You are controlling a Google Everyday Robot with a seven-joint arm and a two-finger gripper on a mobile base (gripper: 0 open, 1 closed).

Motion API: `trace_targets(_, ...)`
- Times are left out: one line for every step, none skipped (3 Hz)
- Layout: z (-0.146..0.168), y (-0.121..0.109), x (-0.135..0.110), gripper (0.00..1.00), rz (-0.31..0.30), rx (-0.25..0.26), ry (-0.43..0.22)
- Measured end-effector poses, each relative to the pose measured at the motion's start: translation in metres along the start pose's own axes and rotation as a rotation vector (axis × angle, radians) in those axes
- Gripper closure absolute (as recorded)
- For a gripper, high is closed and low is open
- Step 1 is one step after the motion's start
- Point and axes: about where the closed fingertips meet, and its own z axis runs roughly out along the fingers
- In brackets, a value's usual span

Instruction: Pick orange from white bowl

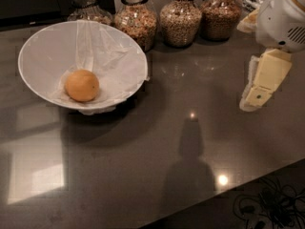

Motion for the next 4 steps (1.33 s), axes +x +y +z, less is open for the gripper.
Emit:
trace_targets(0.016, -0.006, -0.011, 0.00, 0.009, 0.007, -0.069)
trace_targets(0.053, -0.027, -0.050, 0.00, -0.024, -0.009, -0.191)
trace_targets(0.080, -0.047, -0.082, 0.00, -0.045, -0.024, -0.295)
trace_targets(0.099, -0.056, -0.108, 0.00, -0.047, -0.048, -0.380)
